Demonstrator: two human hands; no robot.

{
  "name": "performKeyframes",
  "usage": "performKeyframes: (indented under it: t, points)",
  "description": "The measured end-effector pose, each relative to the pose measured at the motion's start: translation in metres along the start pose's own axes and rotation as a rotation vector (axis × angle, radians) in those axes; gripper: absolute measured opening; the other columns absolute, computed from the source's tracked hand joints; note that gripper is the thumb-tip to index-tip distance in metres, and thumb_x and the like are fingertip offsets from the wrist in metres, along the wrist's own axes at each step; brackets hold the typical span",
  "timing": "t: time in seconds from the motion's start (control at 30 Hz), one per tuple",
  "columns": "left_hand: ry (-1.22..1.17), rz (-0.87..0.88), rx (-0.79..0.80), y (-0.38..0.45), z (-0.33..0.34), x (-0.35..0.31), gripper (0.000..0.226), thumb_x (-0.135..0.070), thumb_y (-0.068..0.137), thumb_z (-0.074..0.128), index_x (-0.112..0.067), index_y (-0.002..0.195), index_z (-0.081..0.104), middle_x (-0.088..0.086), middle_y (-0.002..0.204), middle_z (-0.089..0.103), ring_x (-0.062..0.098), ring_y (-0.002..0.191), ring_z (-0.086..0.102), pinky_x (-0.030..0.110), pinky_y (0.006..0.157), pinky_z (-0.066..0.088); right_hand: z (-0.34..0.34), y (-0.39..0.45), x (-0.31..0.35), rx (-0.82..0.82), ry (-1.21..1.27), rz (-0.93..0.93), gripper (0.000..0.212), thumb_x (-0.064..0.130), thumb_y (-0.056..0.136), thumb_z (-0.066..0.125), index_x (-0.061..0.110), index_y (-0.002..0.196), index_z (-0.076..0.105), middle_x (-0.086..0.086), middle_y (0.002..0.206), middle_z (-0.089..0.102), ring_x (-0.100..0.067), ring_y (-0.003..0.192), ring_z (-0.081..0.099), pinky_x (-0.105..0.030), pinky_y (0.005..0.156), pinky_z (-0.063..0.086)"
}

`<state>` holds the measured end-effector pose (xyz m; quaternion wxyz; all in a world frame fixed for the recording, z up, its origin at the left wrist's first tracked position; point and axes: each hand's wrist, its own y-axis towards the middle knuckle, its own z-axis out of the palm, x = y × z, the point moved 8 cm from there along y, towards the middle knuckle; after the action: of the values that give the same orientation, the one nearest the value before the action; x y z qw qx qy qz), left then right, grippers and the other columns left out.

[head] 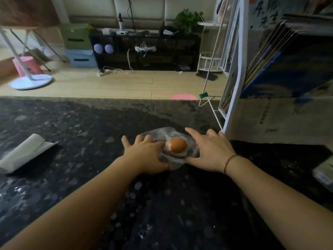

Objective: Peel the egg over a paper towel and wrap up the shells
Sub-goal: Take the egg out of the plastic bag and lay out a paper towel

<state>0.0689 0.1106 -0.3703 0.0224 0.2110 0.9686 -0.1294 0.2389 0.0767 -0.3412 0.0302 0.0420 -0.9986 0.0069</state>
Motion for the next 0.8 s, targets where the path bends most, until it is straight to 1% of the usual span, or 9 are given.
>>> performKeyframes:
  t: [0.03,0.1,0.2,0.27,0.37,0.43,0.53,0.67,0.8]
  points:
    - [-0.047,0.003,0.051,0.002,0.002,0.001,0.090,-0.088,0.057,0.044,-0.051,0.139,0.032,0.000,0.151,0.031,0.035,0.144,0.017,0.075,0.106,-0.004,0.003,0.000,0.001,0.004,0.110,-0.017,0.091,0.073,0.067,0.050,0.040,0.145,0.015,0.006,0.112,0.063,-0.024,0.111,0.047,-0.042,0.093,0.033]
    - [-0.184,0.031,0.060,0.003,0.000,0.002,0.079,-0.080,0.057,0.049,-0.050,0.130,0.041,-0.002,0.143,0.037,0.035,0.140,0.022,0.071,0.109,0.001,-0.004,-0.006,0.001,-0.142,0.286,-0.062,0.075,0.056,0.069,0.062,0.040,0.135,0.031,0.016,0.092,0.060,-0.017,0.098,0.050,-0.038,0.088,0.040]
    - [-0.530,0.021,-0.086,0.001,-0.011,0.007,0.065,-0.071,0.069,0.049,-0.049,0.130,0.044,-0.019,0.109,0.057,0.019,0.118,0.050,0.062,0.112,0.017,-0.031,-0.023,0.001,-0.513,0.374,-0.140,0.037,0.029,0.068,0.066,0.033,0.104,0.059,0.021,0.080,0.057,-0.014,0.083,0.049,-0.038,0.076,0.046]
    - [-0.539,0.061,-0.243,-0.005,-0.018,0.003,0.063,-0.076,0.075,0.044,-0.053,0.133,0.038,-0.027,0.097,0.056,0.006,0.105,0.052,0.056,0.111,0.019,-0.040,-0.027,0.008,-0.624,0.343,-0.192,0.026,0.028,0.070,0.067,0.029,0.096,0.067,0.027,0.083,0.051,-0.019,0.088,0.052,-0.036,0.078,0.042]
    - [-0.444,0.114,-0.392,-0.011,-0.019,-0.006,0.058,-0.075,0.080,0.045,-0.056,0.134,0.037,-0.022,0.105,0.061,0.005,0.105,0.056,0.052,0.108,0.018,-0.031,-0.014,0.014,-0.504,0.331,-0.167,0.028,0.044,0.080,0.059,0.034,0.104,0.069,0.029,0.086,0.042,-0.020,0.098,0.053,-0.037,0.084,0.034]
    - [-0.436,0.109,-0.408,-0.009,-0.013,-0.003,0.052,-0.064,0.081,0.058,-0.053,0.130,0.044,-0.023,0.102,0.060,0.010,0.111,0.057,0.051,0.105,0.021,-0.017,-0.001,0.013,-0.360,0.349,-0.112,0.037,0.055,0.086,0.045,0.039,0.113,0.063,0.026,0.091,0.047,-0.017,0.104,0.050,-0.036,0.087,0.029]
    - [-0.381,0.102,-0.395,-0.007,-0.008,-0.003,0.053,-0.053,0.077,0.068,-0.049,0.126,0.048,-0.022,0.105,0.061,0.016,0.118,0.052,0.051,0.103,0.020,-0.007,0.007,0.013,-0.259,0.276,-0.089,0.046,0.064,0.085,0.033,0.044,0.120,0.054,0.018,0.104,0.059,-0.016,0.107,0.046,-0.035,0.084,0.025]
    - [-0.444,0.065,-0.309,-0.002,-0.001,-0.002,0.040,-0.045,0.077,0.064,-0.047,0.116,0.055,-0.026,0.084,0.052,0.015,0.109,0.053,0.052,0.104,0.024,0.004,0.004,0.017,-0.153,0.251,-0.094,0.050,0.074,0.070,0.051,0.046,0.110,0.046,0.022,0.095,0.052,-0.014,0.099,0.043,-0.035,0.080,0.027]
    - [-0.397,0.089,-0.205,-0.010,0.005,-0.003,0.027,-0.035,0.081,0.061,-0.047,0.105,0.056,-0.021,0.085,0.052,0.013,0.109,0.047,0.048,0.102,0.022,0.003,-0.012,0.022,-0.070,0.272,-0.099,0.057,0.083,0.054,0.051,0.043,0.095,0.043,0.021,0.084,0.044,-0.009,0.087,0.039,-0.032,0.081,0.030]
